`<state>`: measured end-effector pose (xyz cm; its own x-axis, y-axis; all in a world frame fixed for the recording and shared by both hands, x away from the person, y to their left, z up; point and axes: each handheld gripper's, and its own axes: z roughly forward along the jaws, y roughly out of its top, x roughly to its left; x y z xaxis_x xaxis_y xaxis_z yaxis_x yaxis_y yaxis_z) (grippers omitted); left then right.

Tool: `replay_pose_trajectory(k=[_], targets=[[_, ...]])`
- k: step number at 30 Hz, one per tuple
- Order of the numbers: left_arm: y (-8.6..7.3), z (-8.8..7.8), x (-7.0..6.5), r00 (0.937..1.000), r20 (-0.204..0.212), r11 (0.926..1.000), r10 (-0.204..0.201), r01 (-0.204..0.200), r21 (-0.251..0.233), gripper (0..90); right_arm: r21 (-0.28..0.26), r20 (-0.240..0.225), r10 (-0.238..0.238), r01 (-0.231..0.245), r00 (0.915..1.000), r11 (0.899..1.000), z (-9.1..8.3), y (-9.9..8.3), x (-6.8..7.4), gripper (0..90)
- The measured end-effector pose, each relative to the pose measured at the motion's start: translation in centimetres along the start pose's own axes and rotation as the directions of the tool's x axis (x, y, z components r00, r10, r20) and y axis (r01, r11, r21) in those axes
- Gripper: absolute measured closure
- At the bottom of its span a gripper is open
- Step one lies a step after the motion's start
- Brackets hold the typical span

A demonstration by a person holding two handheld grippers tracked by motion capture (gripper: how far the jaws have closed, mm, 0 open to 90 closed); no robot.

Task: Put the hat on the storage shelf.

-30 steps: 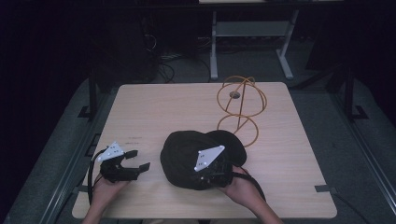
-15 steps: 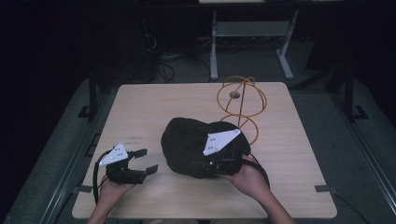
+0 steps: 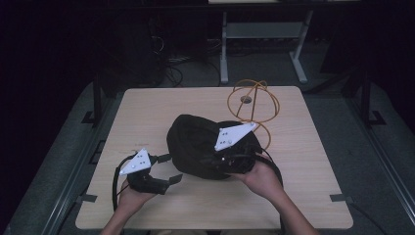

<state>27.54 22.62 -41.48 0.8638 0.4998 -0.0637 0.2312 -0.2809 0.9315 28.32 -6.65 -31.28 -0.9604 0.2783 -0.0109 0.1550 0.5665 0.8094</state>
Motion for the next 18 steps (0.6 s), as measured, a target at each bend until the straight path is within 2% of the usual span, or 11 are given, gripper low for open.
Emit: replay_pose_trajectory(k=[4,6,9,11,13,15,16,18], targets=[[0.7,0.9,0.1,0.9998,0.018,0.9980,-0.006,0.007,-0.063,23.9,-0.033,-0.015,0.007,-0.007,0.9999,0.999,-0.4,0.6,-0.1,82.7],[0.8,1.2,0.1,0.9999,0.013,0.9976,-0.006,0.007,-0.069,25.5,-0.032,-0.014,0.004,-0.004,0.9999,0.999,-0.5,0.7,-0.1,82.7],[0.7,1.6,0.3,0.9999,0.013,0.9980,0.007,-0.006,-0.063,43.1,-0.027,-0.017,-0.010,0.009,0.9998,1.000,-0.4,1.0,0.2,82.8],[0.7,1.6,0.4,0.9993,0.036,0.9975,-0.007,0.009,-0.070,57.6,-0.025,-0.022,-0.011,0.011,0.9997,1.000,-0.3,1.1,0.4,82.8],[0.8,1.6,0.3,0.9985,0.053,0.9956,0.010,-0.005,-0.093,70.5,-0.034,-0.027,-0.014,0.013,0.9995,0.999,-0.3,1.1,0.3,82.8],[0.9,1.5,0.3,0.9983,0.058,0.9955,0.007,-0.001,-0.095,79.7,-0.040,-0.033,-0.006,0.004,0.9995,0.999,-0.3,1.1,0.3,82.8],[1.1,1.4,0.4,0.9984,0.056,0.9936,0.009,-0.002,-0.113,83.3,-0.046,-0.038,-0.003,0.001,0.9993,0.999,-0.4,1.1,0.3,82.8],[1.2,1.3,0.4,0.9983,0.057,0.9936,0.007,0.000,-0.113,84.2,-0.048,-0.039,-0.002,0.000,0.9992,0.999,-0.4,1.1,0.3,82.7]])
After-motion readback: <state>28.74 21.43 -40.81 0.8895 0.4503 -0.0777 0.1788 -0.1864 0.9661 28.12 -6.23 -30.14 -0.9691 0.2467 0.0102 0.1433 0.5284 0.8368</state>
